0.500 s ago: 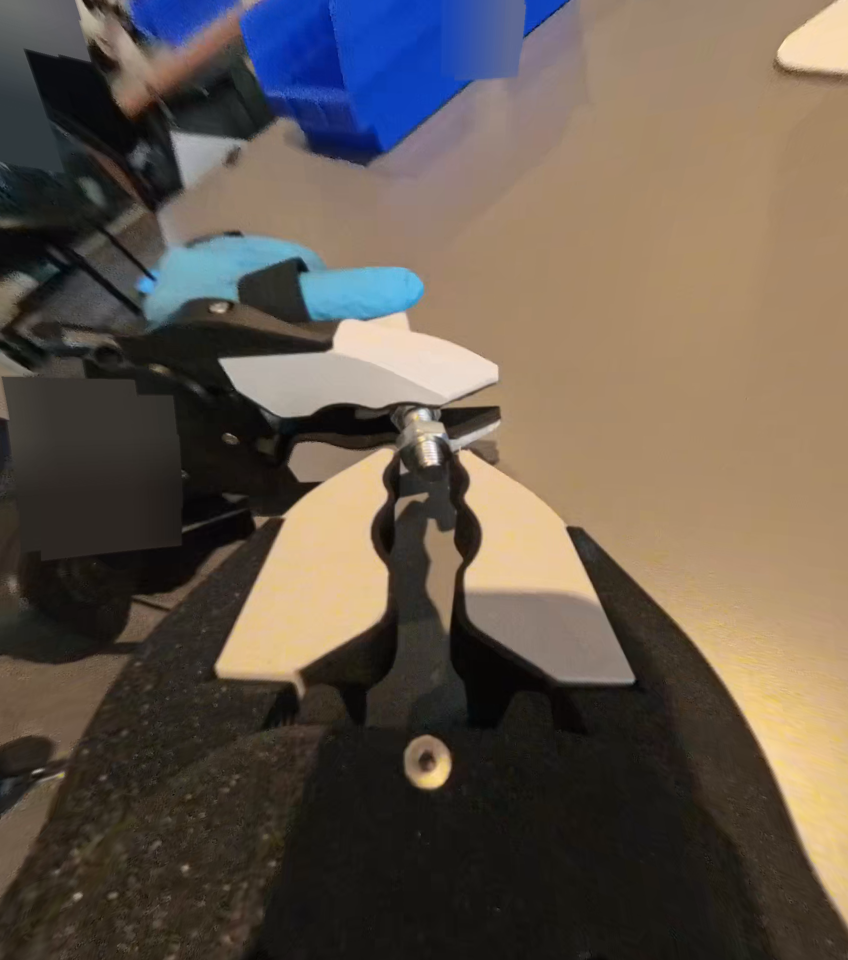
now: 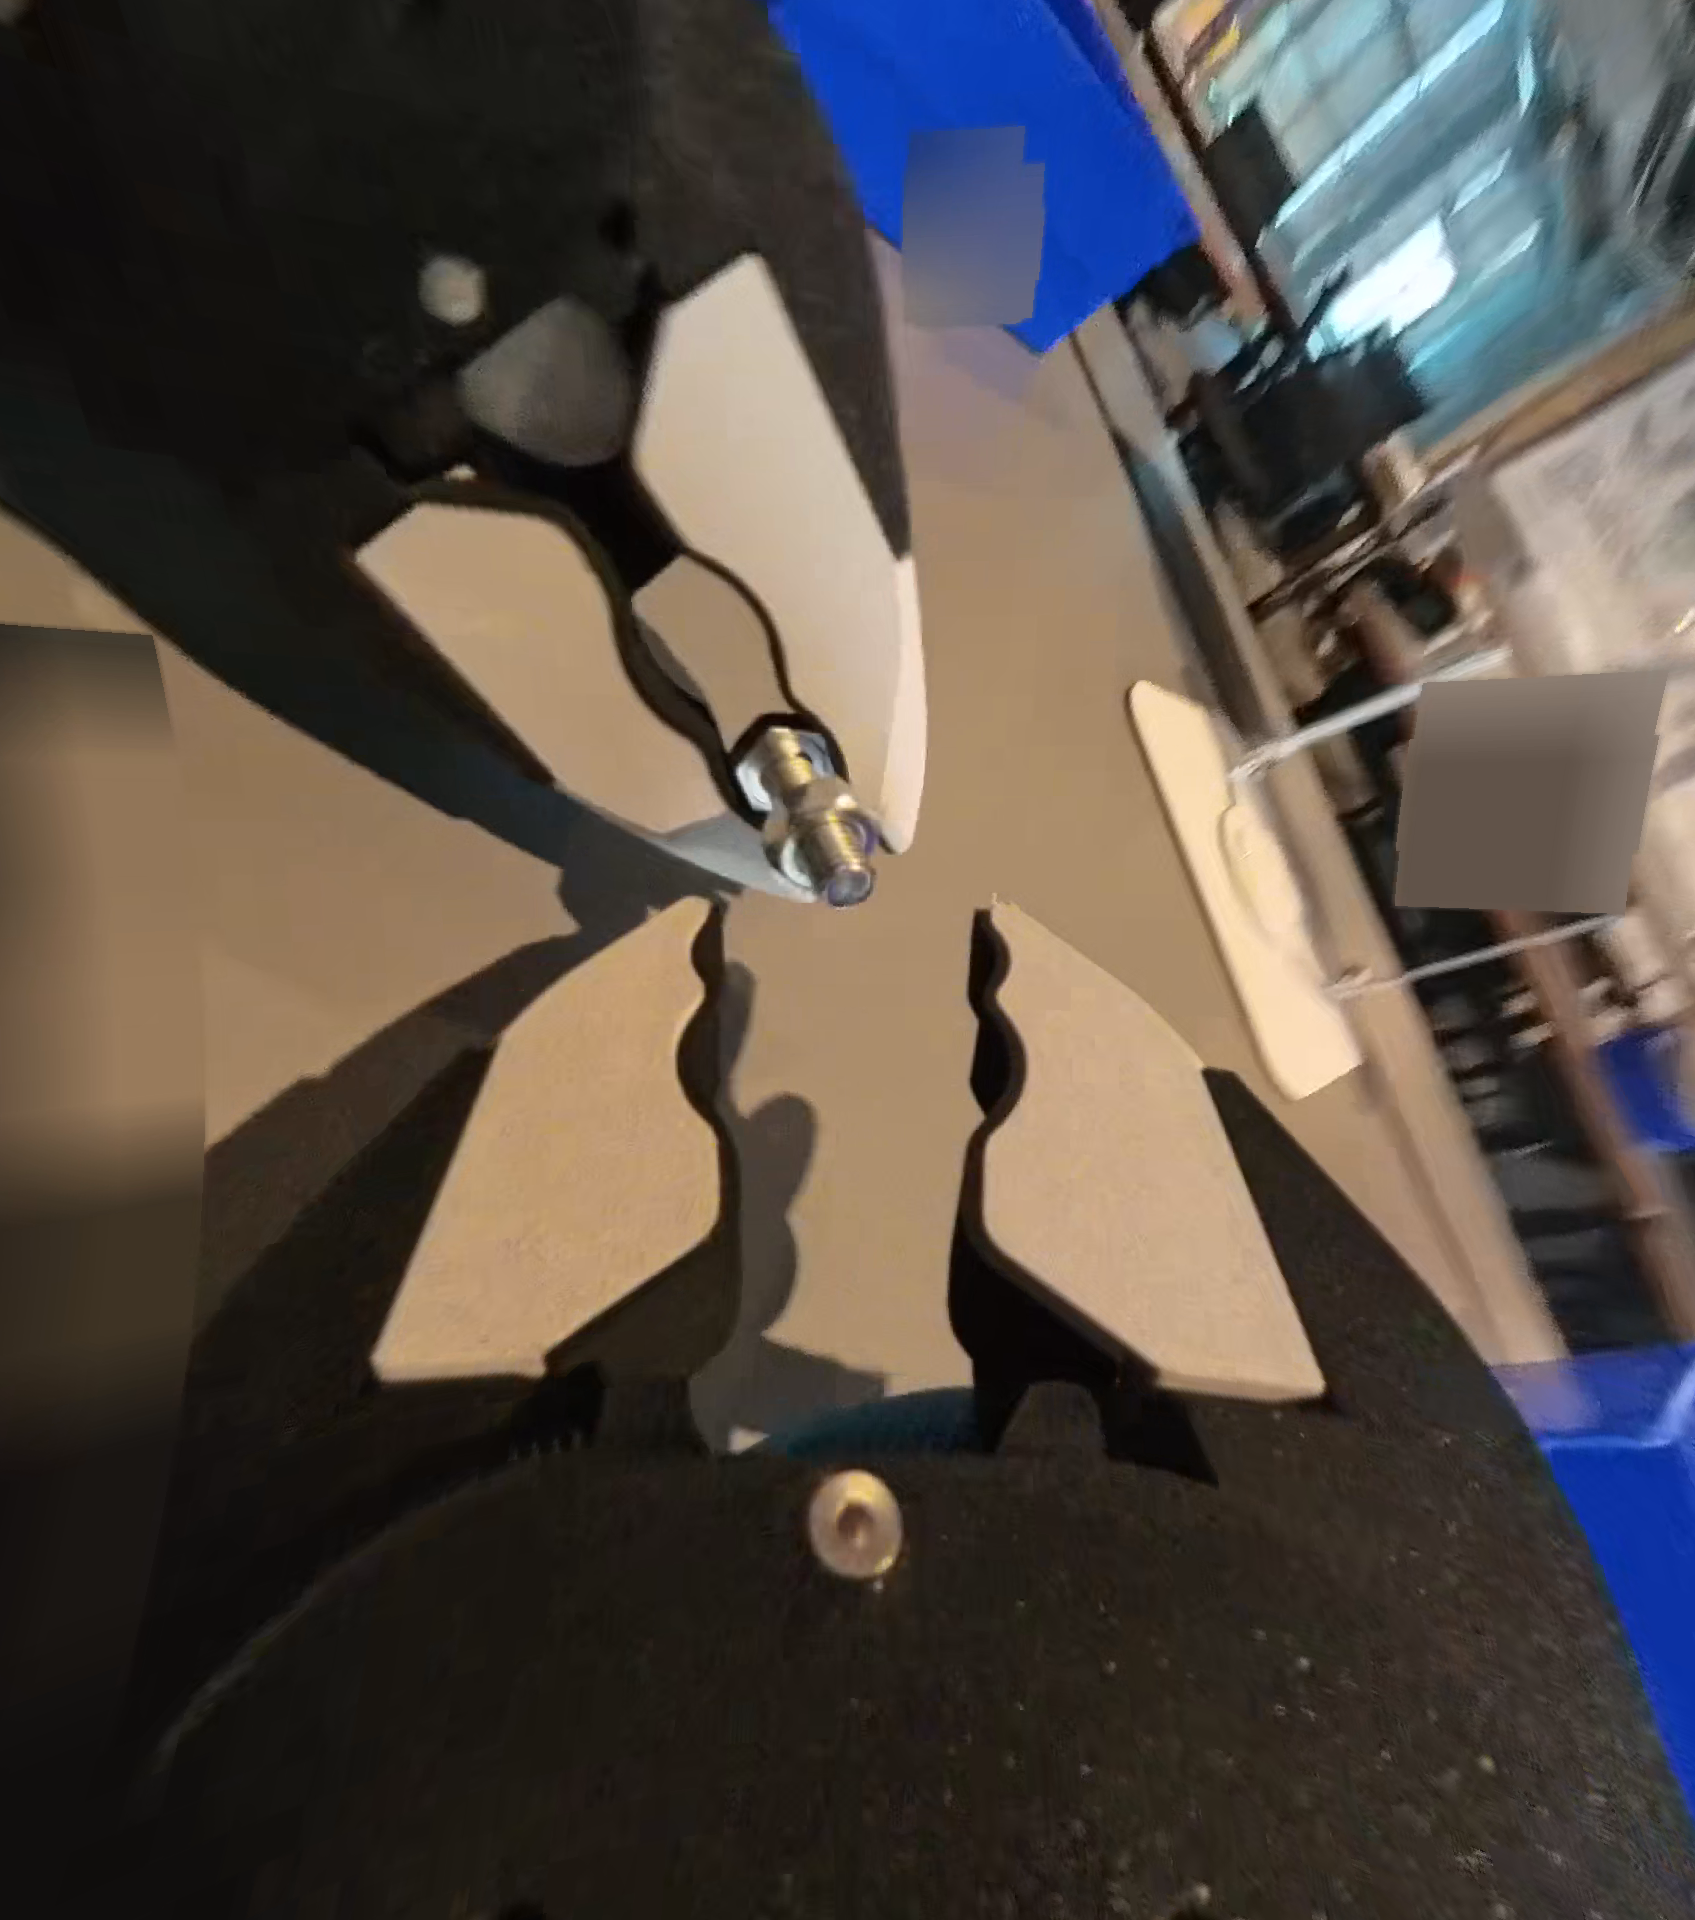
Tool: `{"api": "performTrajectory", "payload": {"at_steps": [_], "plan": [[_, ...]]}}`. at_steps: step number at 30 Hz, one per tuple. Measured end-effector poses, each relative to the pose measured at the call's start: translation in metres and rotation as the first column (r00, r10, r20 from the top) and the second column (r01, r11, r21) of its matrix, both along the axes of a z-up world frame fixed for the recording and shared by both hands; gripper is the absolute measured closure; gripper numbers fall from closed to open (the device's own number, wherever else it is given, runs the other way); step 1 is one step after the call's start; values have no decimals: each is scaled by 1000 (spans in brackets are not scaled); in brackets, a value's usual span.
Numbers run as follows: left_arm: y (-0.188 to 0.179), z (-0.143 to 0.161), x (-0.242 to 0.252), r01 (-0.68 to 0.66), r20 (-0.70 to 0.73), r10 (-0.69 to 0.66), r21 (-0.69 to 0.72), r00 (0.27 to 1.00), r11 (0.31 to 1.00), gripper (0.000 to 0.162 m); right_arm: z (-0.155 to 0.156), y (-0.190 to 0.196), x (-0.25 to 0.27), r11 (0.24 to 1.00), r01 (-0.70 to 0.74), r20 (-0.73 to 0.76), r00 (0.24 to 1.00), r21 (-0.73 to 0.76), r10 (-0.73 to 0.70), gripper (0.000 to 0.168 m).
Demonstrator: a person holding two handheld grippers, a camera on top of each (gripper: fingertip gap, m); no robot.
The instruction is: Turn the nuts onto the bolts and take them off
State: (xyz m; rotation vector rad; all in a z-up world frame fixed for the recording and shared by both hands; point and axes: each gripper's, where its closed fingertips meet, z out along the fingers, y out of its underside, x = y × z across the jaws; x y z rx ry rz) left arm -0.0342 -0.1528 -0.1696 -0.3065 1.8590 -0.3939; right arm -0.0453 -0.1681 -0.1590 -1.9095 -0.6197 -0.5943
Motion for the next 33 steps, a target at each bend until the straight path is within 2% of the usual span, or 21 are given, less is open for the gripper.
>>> {"api": "performTrajectory", "payload": {"at_steps": [3,5,12,17,20,23,25,28,30,31,33], "plan": [[-3,-3,-1,23,-24,-23,-11,999,1000,147,2,-2,-1,998,-54,194,980,34,47,129],[-5,-6,-2,35,-39,-36,-8,999,999,147,3,-3,-3,995,-90,248,966,43,76,132],[-8,-8,-3,54,-41,-53,23,998,998,147,4,-5,-18,984,-171,295,943,42,151,145],[-6,-7,-2,25,13,-27,158,1000,987,147,-3,-5,-18,992,-126,272,954,-16,126,149],[-2,-5,1,-12,54,-1,240,999,971,147,-5,-4,-15,997,-53,155,986,-57,61,149],[2,-3,2,-44,84,19,307,996,951,147,-8,-3,-15,993,35,-119,992,-115,-48,150],[3,-2,3,-52,97,23,316,995,947,147,-7,-2,-17,986,73,-380,916,-151,-126,150],[4,2,3,-53,110,22,288,994,956,147,-2,-1,-19,985,66,-661,735,-157,-155,150],[3,4,3,-50,108,22,262,994,964,147,0,-1,-19,989,42,-752,645,-143,-136,149],[3,4,3,-48,105,22,246,994,968,147,1,-1,-18,991,29,-768,630,-130,-119,149],[3,4,3,-36,93,17,210,996,977,147,4,-1,-16,995,12,-743,665,-101,-84,140]]}}
